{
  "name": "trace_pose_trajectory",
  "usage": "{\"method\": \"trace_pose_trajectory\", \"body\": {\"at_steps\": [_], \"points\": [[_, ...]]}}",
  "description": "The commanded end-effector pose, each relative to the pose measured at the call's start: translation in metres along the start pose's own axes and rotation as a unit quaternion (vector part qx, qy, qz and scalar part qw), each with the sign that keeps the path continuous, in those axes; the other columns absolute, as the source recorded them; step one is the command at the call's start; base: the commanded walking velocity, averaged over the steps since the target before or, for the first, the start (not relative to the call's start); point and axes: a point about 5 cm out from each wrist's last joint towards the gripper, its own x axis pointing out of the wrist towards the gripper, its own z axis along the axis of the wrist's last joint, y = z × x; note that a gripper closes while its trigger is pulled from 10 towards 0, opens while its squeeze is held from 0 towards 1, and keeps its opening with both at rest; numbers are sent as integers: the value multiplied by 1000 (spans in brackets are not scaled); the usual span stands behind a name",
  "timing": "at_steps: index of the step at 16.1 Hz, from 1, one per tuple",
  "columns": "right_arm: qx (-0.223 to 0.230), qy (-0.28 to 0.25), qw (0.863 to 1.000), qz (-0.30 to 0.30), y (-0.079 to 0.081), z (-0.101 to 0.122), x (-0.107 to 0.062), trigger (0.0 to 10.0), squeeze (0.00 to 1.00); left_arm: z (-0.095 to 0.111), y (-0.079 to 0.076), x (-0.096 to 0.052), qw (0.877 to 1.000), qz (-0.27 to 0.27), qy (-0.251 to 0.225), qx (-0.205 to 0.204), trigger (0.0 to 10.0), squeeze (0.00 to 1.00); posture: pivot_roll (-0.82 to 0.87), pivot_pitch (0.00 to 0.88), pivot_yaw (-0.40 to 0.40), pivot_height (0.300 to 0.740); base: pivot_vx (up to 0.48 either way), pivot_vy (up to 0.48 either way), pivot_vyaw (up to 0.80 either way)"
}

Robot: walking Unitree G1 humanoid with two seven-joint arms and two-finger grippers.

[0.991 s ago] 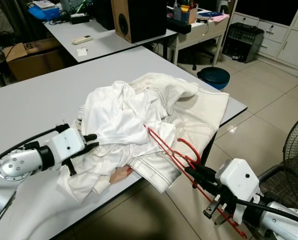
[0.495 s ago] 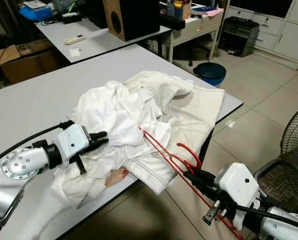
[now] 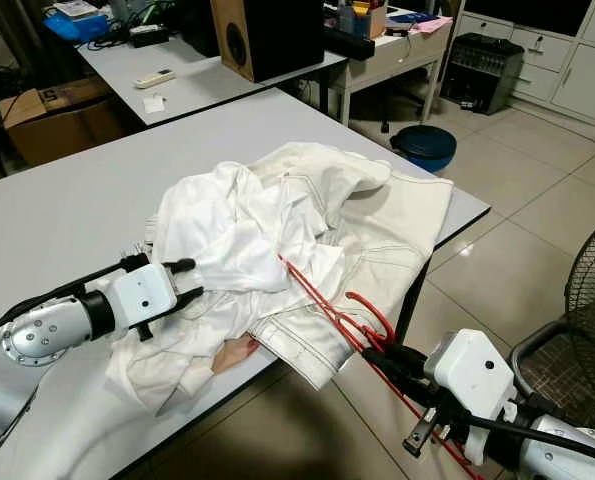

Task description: Hang hanger

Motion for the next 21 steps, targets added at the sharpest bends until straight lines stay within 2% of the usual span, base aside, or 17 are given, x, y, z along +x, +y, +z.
{"method": "trace_pose_trajectory", "body": {"at_steps": [1, 2, 3, 4, 6, 7, 8, 16, 21], "points": [[-1, 0, 1000, 9, 1, 2, -1, 10000, 0, 0, 0, 0, 1000, -15, 6, 23, 10000, 518, -171, 0, 101, 740, 0, 0, 0], [-2, 1, 1000, 8, 1, 2, -1, 10000, 0, -3, 0, 0, 999, -10, 17, 35, 10000, 63, -172, 0, 102, 740, 0, 0, 0], [-2, 2, 1000, 8, 1, 2, -1, 10000, 0, -3, 2, 0, 999, -2, 18, 37, 10000, 4, -172, 0, 102, 740, 0, 0, 0], [-2, 2, 1000, 8, 1, 2, -1, 10000, 0, -3, 2, 1, 999, -2, 17, 36, 10000, 0, -172, 0, 102, 740, 0, 0, 0], [-1, 2, 1000, 6, 1, 2, 0, 10000, 0, -4, 3, 1, 999, -2, 18, 37, 4980, 0, -171, 0, 103, 740, 0, 0, 0], [-1, 2, 1000, 6, 1, 1, 0, 10000, 0, -5, 3, 1, 999, -2, 17, 35, 431, 0, -171, 0, 103, 740, 0, 0, 0], [-1, 2, 1000, 5, 1, 1, 0, 10000, 0, -5, 3, 1, 999, -2, 17, 33, 0, 0, -171, 0, 103, 740, 0, 0, 0], [-4, 3, 1000, 0, -1, 1, -2, 10000, 0, -3, 5, 3, 1000, 2, 8, 19, 0, 0, -173, 0, 104, 740, 0, 0, 0], [8, -25, 1000, -9, -5, 16, -15, 10000, 0, 12, 20, 11, 997, 34, -41, -62, 0, 0, -185, 0, 116, 740, 0, 0, 0]]}}
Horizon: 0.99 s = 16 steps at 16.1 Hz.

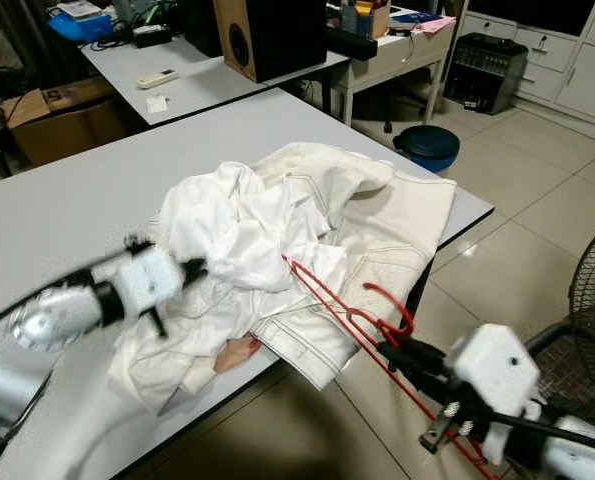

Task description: Hang hanger

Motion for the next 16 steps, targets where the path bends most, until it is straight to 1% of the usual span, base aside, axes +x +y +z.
{"method": "trace_pose_trajectory", "body": {"at_steps": [1, 2, 4, 5, 6, 7, 8, 9, 10, 12, 14, 15, 16], "points": [[-1, -19, 1000, 9, 2, 10, -2, 10000, 0, 2, 9, -1, 1000, 14, -3, -12, 0, 0, -186, 0, 119, 740, 0, 0, 0], [4, -27, 1000, 13, 2, 13, -4, 10000, 0, 7, 13, 2, 999, 23, -15, -25, 0, 0, -187, 0, 120, 740, 0, 0, 0], [15, -42, 999, 30, 4, 20, -5, 10000, 0, 18, 29, 12, 996, 59, -40, -58, 0, 0, -185, 0, 122, 740, 0, 0, 0], [23, -50, 998, 44, 8, 23, -5, 10000, 0, 26, 44, 18, 991, 100, -51, -66, 0, 0, -187, 0, 124, 740, 0, 0, 0], [28, -54, 997, 52, 11, 25, -5, 10000, 0, 31, 57, 21, 986, 139, -58, -73, 0, 0, -190, 0, 129, 740, 0, 0, 0], [34, -57, 996, 58, 13, 26, -5, 10000, 0, 36, 66, 21, 981, 163, -64, -78, 0, 0, -190, 0, 129, 740, 0, 0, 0], [37, -57, 996, 59, 14, 27, -4, 10000, 0, 40, 67, 20, 981, 162, -74, -81, 0, 0, -195, 0, 135, 740, 0, 0, 0], [37, -55, 996, 53, 14, 26, -1, 10000, 0, 44, 65, 19, 982, 148, -84, -84, 0, 0, -195, 0, 135, 740, 0, 0, 0], [42, -57, 997, 41, 13, 24, 7, 10000, 0, 49, 62, 19, 983, 130, -97, -91, 0, 0, -194, 0, 136, 740, 0, 0, 0], [48, -68, 996, 26, 10, 25, 18, 10000, 0, 53, 58, 18, 982, 114, -111, -97, 0, 0, -194, 0, 136, 740, 0, 0, 0], [58, -88, 993, 50, 16, 30, 30, 10000, 0, 56, 58, 18, 983, 112, -113, -94, 0, 0, -180, 0, 129, 740, 0, 0, 0], [63, -94, 991, 65, 20, 32, 33, 10000, 0, 57, 60, 17, 982, 116, -115, -94, 0, 0, -180, 0, 129, 740, 0, 0, 0], [63, -95, 991, 66, 20, 32, 34, 10000, 0, 58, 61, 16, 981, 118, -117, -95, 0, 0, -172, 0, 124, 740, 0, 0, 0]]}}
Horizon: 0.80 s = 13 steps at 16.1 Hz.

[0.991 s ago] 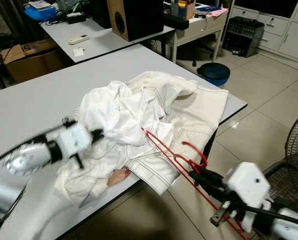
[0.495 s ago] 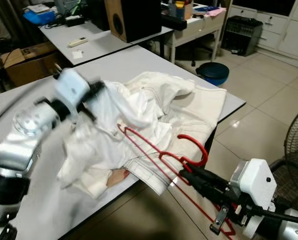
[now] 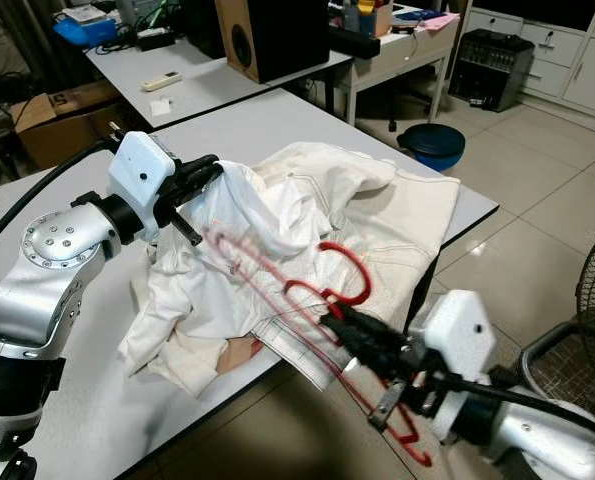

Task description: Hang hanger

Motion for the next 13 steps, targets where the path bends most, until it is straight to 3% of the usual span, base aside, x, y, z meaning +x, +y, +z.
{"method": "trace_pose_trajectory", "body": {"at_steps": [1, 4, 5, 9, 13], "points": [[3, 3, 1000, -15, -3, -2, 5, 10000, 0, 9, 4, -3, 1000, 0, -14, 2, 0, 0, -171, 0, 124, 740, 0, 0, 0], [-6, 17, 996, -84, -14, -7, 13, 10000, 0, 13, 6, -5, 1000, -7, -17, 7, 0, 0, -169, 0, 122, 740, 0, 0, 0], [7, 14, 994, -113, -14, -7, 17, 10000, 0, 15, 13, -8, 1000, 1, -13, 18, 0, 0, -169, 0, 122, 740, 0, 0, 0], [30, -4, 992, -118, -1, -1, 18, 10000, 0, 17, 35, -17, 998, 28, 9, 59, 0, 0, -170, 0, 124, 740, 0, 0, 0], [32, -36, 985, -168, -13, 12, 16, 10000, 0, 28, 40, -17, 997, 35, -7, 65, 0, 0, -178, 0, 125, 740, 0, 0, 0]]}}
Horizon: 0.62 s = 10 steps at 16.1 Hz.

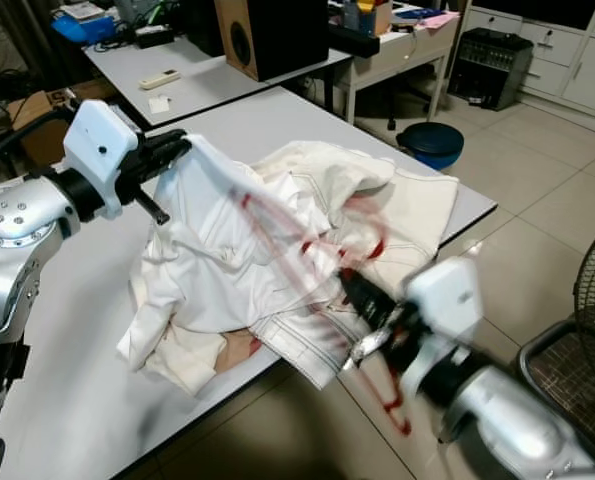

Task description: Hang hanger

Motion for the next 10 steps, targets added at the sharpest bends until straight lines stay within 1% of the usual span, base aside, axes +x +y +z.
{"method": "trace_pose_trajectory", "body": {"at_steps": [1, 2, 3, 4, 5, 6, 7, 8, 9, 10], "points": [[1, -24, 1000, 0, -3, 12, -2, 10000, 0, 13, 17, -3, 999, 36, -17, 22, 0, 0, -173, 0, 120, 740, 0, 0, 0], [-1, -29, 1000, 4, -4, 15, -3, 10000, 0, 15, 20, -3, 998, 47, -22, 26, 0, 0, -173, 0, 120, 740, 0, 0, 0], [-9, -53, 999, 8, -8, 24, -4, 10000, 0, 24, 32, -4, 995, 82, -39, 39, 0, 0, -173, 0, 118, 740, 0, 0, 0], [-9, -68, 998, -1, -13, 29, -3, 10000, 0, 30, 37, -4, 993, 94, -49, 44, 0, 0, -171, 0, 115, 740, 0, 0, 0], [-8, -91, 995, -27, -21, 36, 0, 10000, 0, 37, 43, -4, 991, 108, -65, 50, 0, 0, -169, 0, 110, 740, 0, 0, 0], [7, -107, 992, -59, -30, 40, 5, 10000, 0, 45, 46, -4, 988, 117, -85, 47, 0, 0, -168, 0, 107, 740, 0, 0, 0], [28, -103, 991, -76, -35, 38, 9, 10000, 0, 49, 43, -3, 990, 101, -96, 36, 0, 0, -165, 0, 104, 740, 0, 0, 0], [35, -98, 992, -75, -35, 36, 11, 10000, 0, 50, 39, -2, 991, 86, -99, 32, 0, 0, -165, 0, 104, 740, 0, 0, 0], [64, -80, 994, -28, -26, 29, 17, 10000, 0, 47, 24, 2, 994, 44, -96, 23, 0, 0, -164, 0, 103, 740, 0, 0, 0], [76, -59, 995, -7, -20, 22, 22, 10000, 0, 44, 17, 4, 995, 35, -92, 20, 0, 0, -164, 0, 105, 740, 0, 0, 0]]}}
